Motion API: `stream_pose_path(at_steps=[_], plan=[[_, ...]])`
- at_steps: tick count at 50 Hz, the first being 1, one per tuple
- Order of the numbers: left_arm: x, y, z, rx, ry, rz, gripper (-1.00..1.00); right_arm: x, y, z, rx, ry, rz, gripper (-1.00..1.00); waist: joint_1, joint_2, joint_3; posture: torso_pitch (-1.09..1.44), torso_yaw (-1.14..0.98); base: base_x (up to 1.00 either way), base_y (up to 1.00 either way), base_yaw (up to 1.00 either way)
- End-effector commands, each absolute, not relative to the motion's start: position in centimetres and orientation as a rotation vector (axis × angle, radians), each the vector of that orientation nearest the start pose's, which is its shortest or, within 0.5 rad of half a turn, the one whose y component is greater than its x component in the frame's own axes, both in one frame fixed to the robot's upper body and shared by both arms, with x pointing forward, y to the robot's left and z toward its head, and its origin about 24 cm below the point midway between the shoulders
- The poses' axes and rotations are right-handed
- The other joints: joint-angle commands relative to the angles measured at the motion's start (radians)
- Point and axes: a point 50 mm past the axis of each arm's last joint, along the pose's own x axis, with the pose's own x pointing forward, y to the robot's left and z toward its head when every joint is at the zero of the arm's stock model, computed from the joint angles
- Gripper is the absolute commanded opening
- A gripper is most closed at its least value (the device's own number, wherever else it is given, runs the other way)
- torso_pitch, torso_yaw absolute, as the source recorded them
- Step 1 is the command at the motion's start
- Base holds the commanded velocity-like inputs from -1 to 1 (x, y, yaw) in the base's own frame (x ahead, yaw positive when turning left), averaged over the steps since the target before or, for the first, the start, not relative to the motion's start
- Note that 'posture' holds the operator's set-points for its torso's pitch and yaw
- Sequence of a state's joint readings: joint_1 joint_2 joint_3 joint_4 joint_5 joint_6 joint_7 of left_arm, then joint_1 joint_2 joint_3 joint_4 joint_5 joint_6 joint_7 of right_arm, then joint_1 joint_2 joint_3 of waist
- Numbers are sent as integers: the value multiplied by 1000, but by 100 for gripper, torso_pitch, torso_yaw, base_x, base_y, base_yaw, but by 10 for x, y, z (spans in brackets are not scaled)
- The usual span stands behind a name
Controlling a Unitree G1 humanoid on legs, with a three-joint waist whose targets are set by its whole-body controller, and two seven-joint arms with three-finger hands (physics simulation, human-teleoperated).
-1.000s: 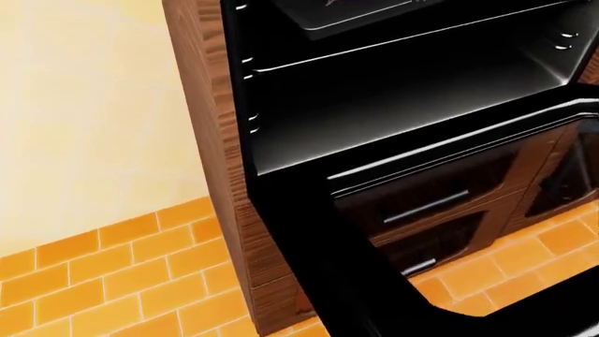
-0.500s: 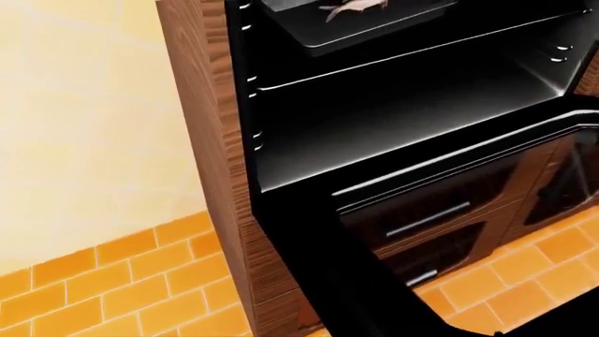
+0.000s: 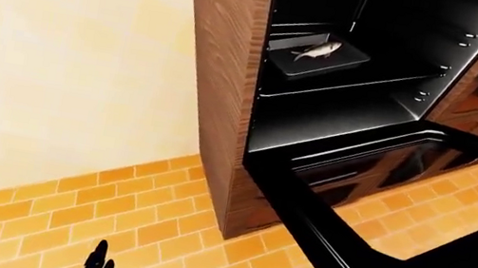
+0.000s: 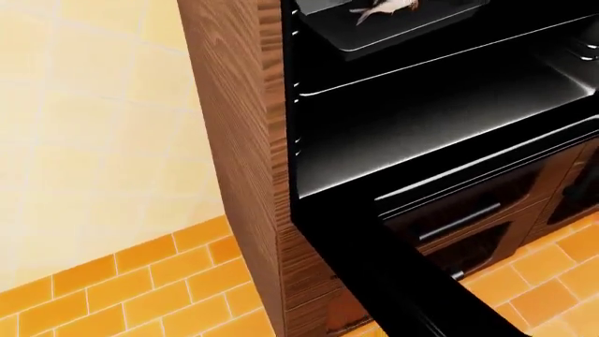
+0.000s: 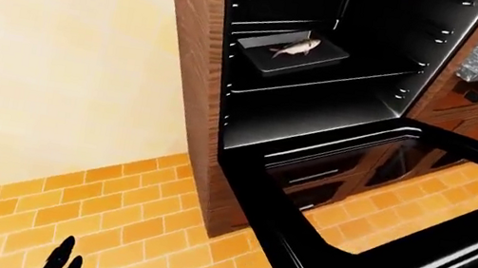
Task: Close the oven door.
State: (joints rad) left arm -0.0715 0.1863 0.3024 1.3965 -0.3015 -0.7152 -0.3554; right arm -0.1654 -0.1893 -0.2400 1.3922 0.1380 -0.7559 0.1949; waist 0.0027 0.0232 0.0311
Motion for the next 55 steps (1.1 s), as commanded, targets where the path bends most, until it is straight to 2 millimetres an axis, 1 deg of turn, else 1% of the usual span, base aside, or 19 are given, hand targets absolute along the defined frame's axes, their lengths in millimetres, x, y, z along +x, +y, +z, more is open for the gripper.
stream_pose_path(at_steps=[1,5,8,9,10,14,18,21,23,24,25,29,31,36,40,41,53,54,55], plan=[[139,249,-117,-168,453,226,100,182,-247,-97,1,351,-200,100,-3,-6,-9,0,0,0,26,0],[139,249,-117,-168,453,225,100,182,-247,-97,1,351,-201,100,-6,-49,-5,0,0,0,26,0],[139,250,-117,-168,452,225,100,182,-247,-97,1,350,-201,100,-8,-110,-12,0,0,0,26,0],[139,250,-117,-168,452,225,100,182,-247,-97,1,350,-201,100,-9,-104,-11,0,0,0,26,0],[140,250,-117,-169,452,225,100,183,-247,-97,2,349,-201,100,-18,-78,-11,0,0,0,26,0],[139,249,-117,-169,451,225,100,182,-247,-96,0,348,-201,100,-18,-78,-17,0,0,0,25,0],[139,249,-117,-169,452,225,100,182,-247,-97,1,349,-201,100,-16,-38,-5,0,0,0,25,0],[139,250,-117,-169,451,226,100,182,-247,-97,0,351,-200,100,-16,23,-8,0,0,0,26,0],[139,250,-117,-169,452,225,100,181,-247,-97,-1,353,-199,100,-7,89,-19,0,0,0,25,0],[139,250,-117,-169,452,226,100,181,-247,-97,-1,353,-199,100,-4,35,-11,0,0,0,31,0],[139,250,-117,-169,451,226,100,182,-247,-97,-1,352,-201,100,-8,40,-11,0,0,0,31,0],[139,250,-117,-169,452,225,100,182,-247,-96,-8,346,-198,100,-4,1,-12,0,0,0,31,0],[139,250,-117,-168,452,225,100,183,-247,-95,-14,338,-189,100,-5,-17,6,0,0,0,10,0],[139,250,-117,-167,453,224,100,184,-248,-92,-53,307,-216,100,0,-31,7,0,0,0,0,0],[139,249,-117,-167,453,221,100,183,-246,-86,-68,227,-211,100,11,-95,-2,0,0,0,0,0],[139,249,-117,-166,453,221,100,183,-248,-86,-41,225,-214,100,10,-67,7,0,0,0,0,0],[139,249,-117,-164,453,220,100,182,-250,-91,6,279,-244,100,-3,-41,-27,0,0,0,0,0],[138,249,-117,-164,454,220,100,182,-250,-91,8,282,-243,100,-5,-38,-44,0,0,0,0,-5],[138,249,-118,-164,455,219,100,181,-250,-92,10,285,-243,100,-9,-32,-31,0,0,0,0,-20]])
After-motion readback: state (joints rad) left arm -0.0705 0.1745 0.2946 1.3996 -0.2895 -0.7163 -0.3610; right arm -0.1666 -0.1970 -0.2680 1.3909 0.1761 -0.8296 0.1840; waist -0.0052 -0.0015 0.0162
